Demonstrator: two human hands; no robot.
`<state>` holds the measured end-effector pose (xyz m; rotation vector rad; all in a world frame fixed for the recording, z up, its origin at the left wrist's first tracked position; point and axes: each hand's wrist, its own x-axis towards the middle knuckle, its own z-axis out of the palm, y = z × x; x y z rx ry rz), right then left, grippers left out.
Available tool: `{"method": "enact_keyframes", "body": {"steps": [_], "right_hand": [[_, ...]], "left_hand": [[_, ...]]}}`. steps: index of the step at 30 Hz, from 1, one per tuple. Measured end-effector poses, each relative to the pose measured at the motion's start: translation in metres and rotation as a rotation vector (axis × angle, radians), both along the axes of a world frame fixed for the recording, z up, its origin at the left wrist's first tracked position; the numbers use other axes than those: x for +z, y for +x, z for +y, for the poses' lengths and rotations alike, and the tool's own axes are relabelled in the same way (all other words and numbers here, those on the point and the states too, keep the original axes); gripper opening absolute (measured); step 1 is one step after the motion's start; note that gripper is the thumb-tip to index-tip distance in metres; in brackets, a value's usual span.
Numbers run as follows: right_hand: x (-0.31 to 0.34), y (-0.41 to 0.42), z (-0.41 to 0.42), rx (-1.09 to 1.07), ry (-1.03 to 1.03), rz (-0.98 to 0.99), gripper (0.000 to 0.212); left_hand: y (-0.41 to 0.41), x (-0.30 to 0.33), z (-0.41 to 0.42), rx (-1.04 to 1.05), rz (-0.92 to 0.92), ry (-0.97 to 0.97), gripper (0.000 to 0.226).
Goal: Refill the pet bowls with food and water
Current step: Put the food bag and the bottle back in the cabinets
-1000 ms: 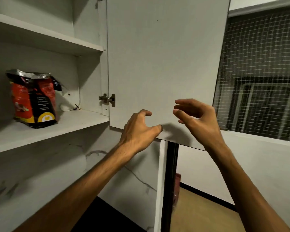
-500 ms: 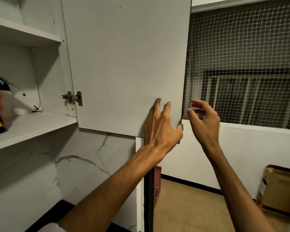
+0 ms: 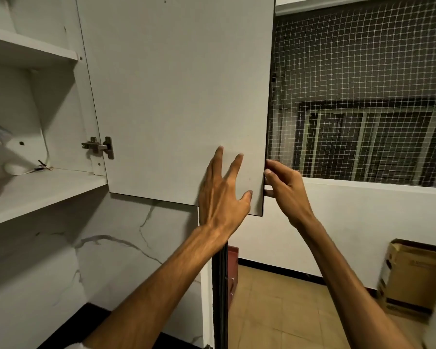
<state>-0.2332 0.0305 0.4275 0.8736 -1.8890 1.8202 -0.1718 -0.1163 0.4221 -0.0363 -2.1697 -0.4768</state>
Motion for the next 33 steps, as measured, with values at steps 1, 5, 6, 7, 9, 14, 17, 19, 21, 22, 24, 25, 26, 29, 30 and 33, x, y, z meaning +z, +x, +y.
{"method": "enact_keyframes", "body": {"steps": [1, 5, 6, 7, 9, 14, 17, 19, 21, 22, 24, 25, 26, 29, 30, 33], "right_hand": [[0.0, 0.004, 0.001, 0.018, -0.002, -0.002, 0.032], [0.002, 0.023, 0.006, 0.107, -0.008, -0.009, 0.03], [0.002, 0.029, 0.007, 0.13, -0.006, -0.008, 0.031], [0.001, 0.034, 0.008, 0.154, -0.002, -0.006, 0.032], [0.001, 0.043, 0.009, 0.194, 0.01, 0.008, 0.036], [0.004, 0.069, 0.005, 0.354, 0.039, 0.044, 0.04], [0.007, 0.083, -0.001, 0.432, 0.064, 0.064, 0.039], [0.009, 0.09, -0.005, 0.465, 0.071, 0.08, 0.04], [0.011, 0.099, -0.011, 0.492, 0.078, 0.087, 0.044], [0.011, 0.102, -0.015, 0.504, 0.077, 0.086, 0.047], [0.013, 0.109, -0.023, 0.529, 0.064, 0.082, 0.051], [0.014, 0.114, -0.027, 0.548, 0.055, 0.081, 0.052], [0.015, 0.118, -0.032, 0.566, 0.05, 0.088, 0.052], [0.018, 0.133, -0.047, 0.611, 0.048, 0.128, 0.046], [0.019, 0.139, -0.053, 0.63, 0.04, 0.138, 0.043], [0.019, 0.152, -0.072, 0.687, 0.039, 0.185, 0.045]], "left_hand": [[0.004, -0.001, -0.001, -0.011, 0.003, 0.011, 0.089], [0.023, -0.006, -0.005, -0.047, 0.019, 0.06, 0.088], [0.028, -0.008, -0.006, -0.058, 0.03, 0.071, 0.087], [0.034, -0.01, -0.008, -0.07, 0.044, 0.079, 0.087], [0.045, -0.014, -0.012, -0.101, 0.07, 0.098, 0.086], [0.079, -0.023, -0.028, -0.193, 0.088, 0.193, 0.082], [0.101, -0.026, -0.039, -0.218, 0.081, 0.248, 0.08], [0.115, -0.028, -0.045, -0.244, 0.078, 0.28, 0.077], [0.129, -0.03, -0.052, -0.264, 0.077, 0.305, 0.076], [0.135, -0.031, -0.056, -0.275, 0.077, 0.322, 0.075], [0.148, -0.034, -0.062, -0.298, 0.07, 0.372, 0.072], [0.154, -0.035, -0.065, -0.309, 0.065, 0.404, 0.071], [0.16, -0.036, -0.069, -0.322, 0.059, 0.439, 0.07], [0.182, -0.036, -0.08, -0.362, 0.042, 0.543, 0.068], [0.19, -0.036, -0.085, -0.368, 0.032, 0.571, 0.067], [0.212, -0.035, -0.098, -0.366, 0.004, 0.663, 0.062]]}}
